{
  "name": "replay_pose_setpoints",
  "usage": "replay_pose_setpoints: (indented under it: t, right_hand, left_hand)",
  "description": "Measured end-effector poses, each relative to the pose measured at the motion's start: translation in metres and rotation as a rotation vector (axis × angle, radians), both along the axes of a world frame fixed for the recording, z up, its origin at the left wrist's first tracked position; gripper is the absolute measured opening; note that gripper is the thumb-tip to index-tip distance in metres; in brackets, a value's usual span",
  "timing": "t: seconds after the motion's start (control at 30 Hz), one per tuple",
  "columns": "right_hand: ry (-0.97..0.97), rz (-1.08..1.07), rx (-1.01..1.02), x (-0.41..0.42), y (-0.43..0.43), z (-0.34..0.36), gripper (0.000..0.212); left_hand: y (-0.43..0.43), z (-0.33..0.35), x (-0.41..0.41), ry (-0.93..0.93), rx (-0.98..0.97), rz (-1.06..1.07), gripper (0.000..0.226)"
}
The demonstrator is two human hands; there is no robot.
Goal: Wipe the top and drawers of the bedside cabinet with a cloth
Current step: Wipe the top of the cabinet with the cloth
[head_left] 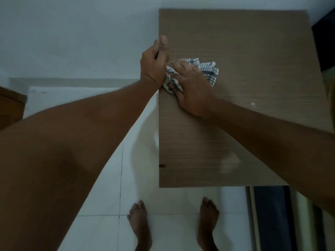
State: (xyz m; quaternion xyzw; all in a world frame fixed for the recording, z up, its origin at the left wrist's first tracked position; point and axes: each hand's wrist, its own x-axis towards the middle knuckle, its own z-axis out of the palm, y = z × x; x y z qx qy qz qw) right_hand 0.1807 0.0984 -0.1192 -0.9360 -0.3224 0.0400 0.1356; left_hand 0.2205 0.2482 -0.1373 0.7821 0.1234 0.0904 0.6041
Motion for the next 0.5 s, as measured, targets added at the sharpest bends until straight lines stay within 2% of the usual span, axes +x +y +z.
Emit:
replay_pose_setpoints:
  t: [0.17, 0.33, 0.5]
  right_hand:
    - [-0.005, 0.022, 0.027, -0.048, -0.013, -0.001, 0.051]
    - [0.036, 0.036, 0.066, -0.098, -0.025, 0.001, 0.045]
    - [0.079, 0.083, 0.086, -0.147, -0.037, 0.004, 0.049]
  left_hand:
    - [-0.003, -0.001, -0.041, -0.013, 0.023, -0.054, 0.040]
    - [-0.007, 0.001, -0.079, -0.035, 0.034, -0.079, 0.038]
    - [-0.012, -0.002, -0.118, -0.037, 0.001, -0.075, 0.036]
